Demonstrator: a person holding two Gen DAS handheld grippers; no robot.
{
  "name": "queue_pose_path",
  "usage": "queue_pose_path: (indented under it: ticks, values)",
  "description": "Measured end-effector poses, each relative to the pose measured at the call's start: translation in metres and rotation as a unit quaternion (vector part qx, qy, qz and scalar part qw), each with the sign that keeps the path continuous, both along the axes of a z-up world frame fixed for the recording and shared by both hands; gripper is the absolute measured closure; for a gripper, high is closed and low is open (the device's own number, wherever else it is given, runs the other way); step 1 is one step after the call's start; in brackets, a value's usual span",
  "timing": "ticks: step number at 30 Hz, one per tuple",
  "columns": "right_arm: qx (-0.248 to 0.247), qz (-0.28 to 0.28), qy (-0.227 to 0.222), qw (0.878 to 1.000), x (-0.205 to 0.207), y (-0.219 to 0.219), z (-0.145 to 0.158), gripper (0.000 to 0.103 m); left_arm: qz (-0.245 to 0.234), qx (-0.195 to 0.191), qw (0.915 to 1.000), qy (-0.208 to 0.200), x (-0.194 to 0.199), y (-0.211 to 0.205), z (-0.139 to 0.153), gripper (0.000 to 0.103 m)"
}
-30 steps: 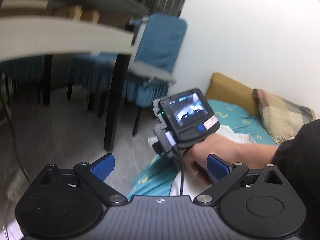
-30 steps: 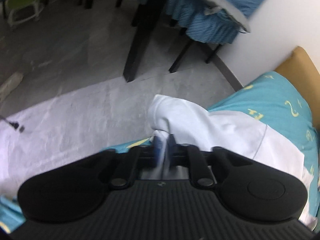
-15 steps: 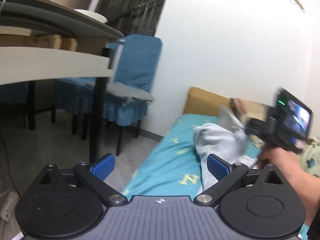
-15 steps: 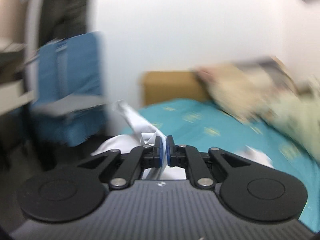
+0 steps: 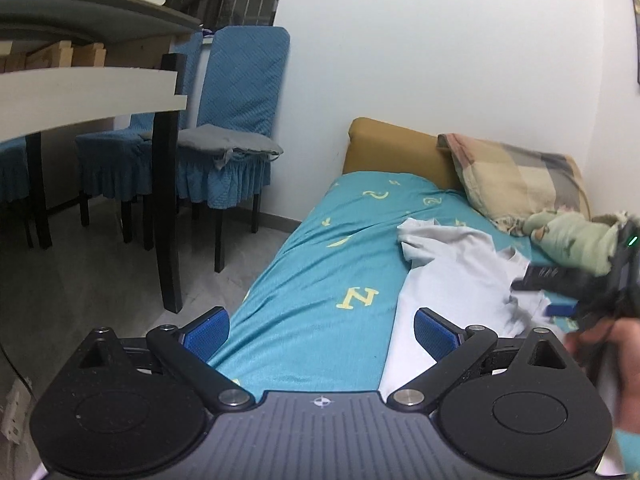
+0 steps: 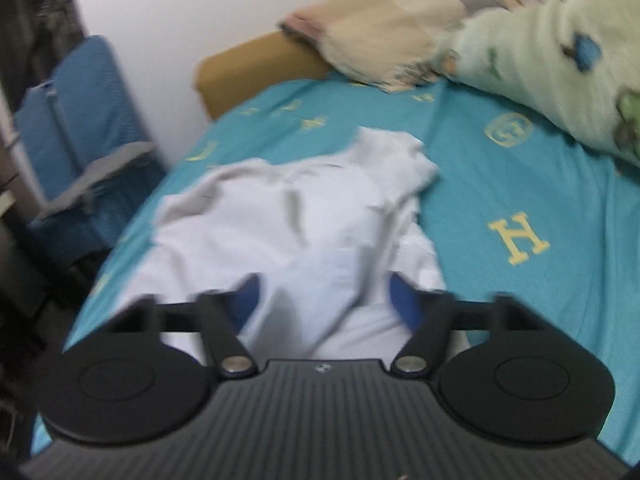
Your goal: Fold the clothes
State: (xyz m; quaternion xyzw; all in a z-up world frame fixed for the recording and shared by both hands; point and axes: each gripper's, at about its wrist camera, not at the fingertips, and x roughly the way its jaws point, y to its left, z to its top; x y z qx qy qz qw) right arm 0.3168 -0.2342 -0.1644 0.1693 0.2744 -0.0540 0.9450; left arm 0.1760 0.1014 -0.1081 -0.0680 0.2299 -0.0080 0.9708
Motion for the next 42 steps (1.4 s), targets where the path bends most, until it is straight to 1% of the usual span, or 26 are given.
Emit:
queue_pose_path:
  ticks: [4,9,11,14,16,18,20,21,24,26,27,29,32,35,36,37,38,39,40,42]
  values:
    - [-0.023,0.021,-0.019,0.999,-0.032,0.013,0.041,0.021,-0.006,0.008,1.0,-0.001,0.001,-0.001,0.0,0.003]
    - [-0.035,0.048,-0.038,0.997,-0.117,0.018,0.096,0.021,-0.011,0.0,0.9999,0.009,-0.008,0.005,0.008,0.003]
    - [-0.029,0.054,-0.045,0.997,-0.162,0.018,0.11,0.021,-0.005,-0.013,0.9995,0.029,-0.015,0.014,0.013,0.004]
    - [-0.018,0.066,-0.039,0.997,-0.226,0.018,0.119,0.021,0.009,-0.038,0.997,0.067,-0.027,0.03,0.019,0.004]
    - [-0.019,0.068,-0.027,0.997,-0.258,0.018,0.118,0.021,0.018,-0.054,0.9942,0.092,-0.035,0.042,0.024,0.005]
    - [-0.021,0.064,-0.016,0.998,-0.284,0.018,0.116,0.021,0.027,-0.07,0.9904,0.116,-0.043,0.053,0.029,0.01]
    - [-0.022,0.051,-0.009,0.998,-0.303,0.016,0.113,0.021,0.036,-0.086,0.9856,0.141,-0.051,0.064,0.033,0.01]
    - [-0.014,0.048,-0.006,0.999,-0.309,0.014,0.112,0.02,0.042,-0.088,0.9838,0.15,-0.055,0.068,0.034,0.01]
    - [0.027,0.036,-0.001,0.999,-0.317,0.004,0.109,0.021,0.061,-0.069,0.9812,0.169,-0.063,0.068,0.03,0.01]
    - [0.047,0.025,0.002,0.999,-0.321,-0.003,0.108,0.021,0.078,-0.048,0.9777,0.189,-0.062,0.066,0.023,0.013]
    - [0.055,0.02,0.001,0.998,-0.322,-0.007,0.107,0.021,0.09,-0.038,0.9744,0.203,-0.06,0.066,0.019,0.016]
    - [0.071,0.009,-0.001,0.997,-0.324,-0.015,0.106,0.021,0.12,-0.026,0.9643,0.235,-0.055,0.068,0.008,0.02]
    - [0.096,-0.007,-0.003,0.995,-0.331,-0.027,0.103,0.021,0.151,-0.032,0.9512,0.268,-0.054,0.077,-0.005,0.025]
    - [0.119,-0.025,0.001,0.993,-0.332,-0.037,0.099,0.021,0.151,-0.059,0.9405,0.299,-0.055,0.083,-0.016,0.028]
    - [0.125,-0.03,0.003,0.992,-0.333,-0.04,0.097,0.021,0.151,-0.069,0.9368,0.308,-0.055,0.084,-0.019,0.039]
    - [0.133,-0.033,0.003,0.991,-0.333,-0.043,0.096,0.021,0.151,-0.08,0.9328,0.317,-0.056,0.086,-0.023,0.053]
    - [0.14,-0.036,0.003,0.99,-0.334,-0.045,0.095,0.021,0.152,-0.087,0.9311,0.32,-0.058,0.086,-0.025,0.06]
    - [0.147,-0.038,0.004,0.988,-0.334,-0.048,0.094,0.02,0.155,-0.091,0.9326,0.313,-0.061,0.087,-0.023,0.077]
    - [0.154,-0.041,0.004,0.987,-0.335,-0.051,0.093,0.021,0.157,-0.091,0.9343,0.307,-0.065,0.086,-0.021,0.091]
    - [0.167,-0.042,0.003,0.985,-0.337,-0.055,0.091,0.021,0.156,-0.083,0.9397,0.293,-0.072,0.08,-0.009,0.094]
